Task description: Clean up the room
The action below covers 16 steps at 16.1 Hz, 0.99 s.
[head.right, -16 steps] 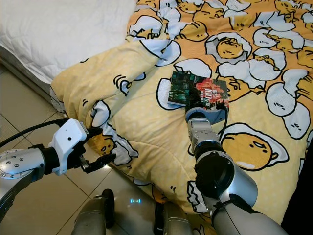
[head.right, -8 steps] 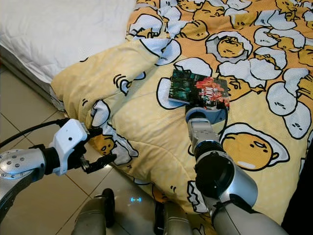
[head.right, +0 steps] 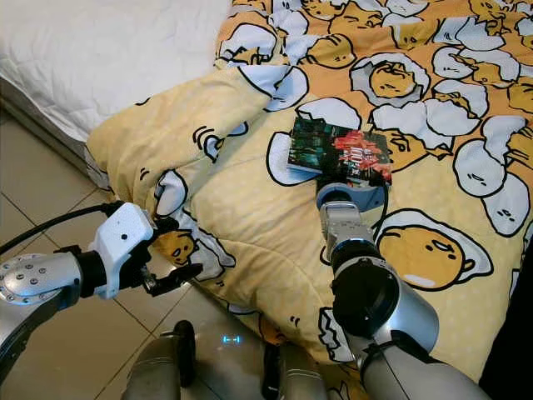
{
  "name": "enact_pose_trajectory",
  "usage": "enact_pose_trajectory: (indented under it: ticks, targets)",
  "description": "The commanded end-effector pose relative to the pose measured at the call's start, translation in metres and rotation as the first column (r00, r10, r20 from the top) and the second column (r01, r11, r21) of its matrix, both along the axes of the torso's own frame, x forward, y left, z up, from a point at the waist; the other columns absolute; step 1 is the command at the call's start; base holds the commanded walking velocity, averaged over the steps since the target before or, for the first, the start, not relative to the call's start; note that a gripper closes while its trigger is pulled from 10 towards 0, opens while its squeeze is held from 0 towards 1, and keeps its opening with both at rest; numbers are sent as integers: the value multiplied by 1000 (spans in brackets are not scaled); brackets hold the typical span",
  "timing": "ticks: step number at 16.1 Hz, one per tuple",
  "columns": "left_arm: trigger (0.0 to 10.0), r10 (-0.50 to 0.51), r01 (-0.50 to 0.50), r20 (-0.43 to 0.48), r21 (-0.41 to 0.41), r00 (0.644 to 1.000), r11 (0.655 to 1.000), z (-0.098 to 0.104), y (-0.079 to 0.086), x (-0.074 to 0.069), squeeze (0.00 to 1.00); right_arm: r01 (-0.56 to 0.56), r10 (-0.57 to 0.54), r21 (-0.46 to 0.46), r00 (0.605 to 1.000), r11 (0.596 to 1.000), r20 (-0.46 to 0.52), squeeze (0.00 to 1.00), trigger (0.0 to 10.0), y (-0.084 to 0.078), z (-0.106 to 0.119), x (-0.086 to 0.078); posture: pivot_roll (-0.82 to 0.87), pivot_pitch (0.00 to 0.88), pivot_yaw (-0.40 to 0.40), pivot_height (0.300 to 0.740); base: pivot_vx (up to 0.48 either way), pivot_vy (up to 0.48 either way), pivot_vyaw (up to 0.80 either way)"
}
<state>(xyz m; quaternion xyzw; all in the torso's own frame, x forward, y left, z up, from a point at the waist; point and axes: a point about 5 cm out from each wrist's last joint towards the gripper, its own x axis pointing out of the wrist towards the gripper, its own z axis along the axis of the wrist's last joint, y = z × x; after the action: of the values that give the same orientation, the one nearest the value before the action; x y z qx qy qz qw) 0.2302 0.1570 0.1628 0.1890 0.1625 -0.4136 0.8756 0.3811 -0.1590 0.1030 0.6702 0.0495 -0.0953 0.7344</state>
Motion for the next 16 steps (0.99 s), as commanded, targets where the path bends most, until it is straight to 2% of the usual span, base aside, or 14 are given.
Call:
enact_pose_trajectory:
  ticks: [1,5,9,11,13,14,16]
  targets:
    - [10000,-20,20,-15,-8,1000,1000,-2,-5,-3,698,14,-15,-22,1000,1000,-20,0,0,-7,-4,-2,296,303,-75,740,0,0,0]
    - [10000,-22,22,-14,-6,1000,1000,-2,-5,-3,698,16,-17,-21,1000,1000,-25,0,0,-7,-5,-3,297,291,-73,740,0,0,0]
    - [10000,3,-3,14,-25,1000,1000,-5,-5,1,698,-86,85,-70,996,994,-14,0,0,-1,-6,-4,243,190,-100,740,0,0,0]
    - [10000,64,-62,44,-60,997,996,-9,-1,2,694,-232,236,-193,972,953,-3,0,0,-1,-8,-7,182,105,-105,740,0,0,0]
    - [10000,99,-95,61,-70,993,993,-10,2,2,698,-273,288,-259,957,927,20,0,0,-7,-7,-8,161,64,-97,740,0,0,0]
    - [10000,187,-180,92,-82,978,980,-15,7,7,690,-273,311,-352,949,895,54,0,0,-21,-1,-8,118,4,-77,740,0,0,0]
    - [10000,234,-226,99,-88,967,970,-19,8,9,694,-268,321,-393,944,880,73,0,0,-25,3,-9,98,0,-63,740,0,0,0]
